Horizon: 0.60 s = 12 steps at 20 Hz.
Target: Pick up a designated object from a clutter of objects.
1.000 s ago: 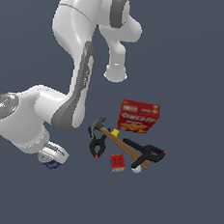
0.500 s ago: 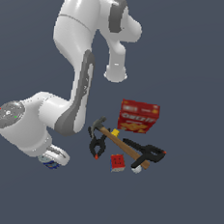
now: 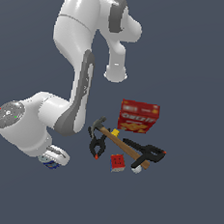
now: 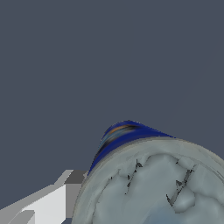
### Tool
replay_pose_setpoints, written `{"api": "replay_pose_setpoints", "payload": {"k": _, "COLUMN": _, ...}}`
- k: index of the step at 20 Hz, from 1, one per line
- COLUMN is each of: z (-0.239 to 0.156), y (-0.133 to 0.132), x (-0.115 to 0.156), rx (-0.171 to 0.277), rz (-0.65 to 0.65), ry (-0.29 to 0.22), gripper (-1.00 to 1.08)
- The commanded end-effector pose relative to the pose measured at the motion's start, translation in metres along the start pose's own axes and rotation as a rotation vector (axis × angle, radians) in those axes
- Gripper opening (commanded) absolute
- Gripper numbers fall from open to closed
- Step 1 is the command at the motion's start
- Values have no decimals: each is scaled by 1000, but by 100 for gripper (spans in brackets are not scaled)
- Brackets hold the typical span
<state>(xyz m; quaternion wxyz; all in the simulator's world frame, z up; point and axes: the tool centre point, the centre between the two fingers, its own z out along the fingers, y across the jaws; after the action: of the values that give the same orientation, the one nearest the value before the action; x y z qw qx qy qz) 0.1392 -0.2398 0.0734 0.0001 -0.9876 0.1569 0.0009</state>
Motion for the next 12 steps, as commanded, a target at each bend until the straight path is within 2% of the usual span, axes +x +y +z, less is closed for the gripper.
{"api": "replay_pose_setpoints", "payload": {"k": 1, "z": 0, "y": 0, "x": 0, "rx": 0, "rz": 0, "ry": 0, "gripper": -100}}
{"api": "replay_pose_setpoints", "payload": {"k": 12, "z": -18, "y": 1, "x": -12, "rx": 0, "rz": 0, "ry": 0, "gripper": -100}}
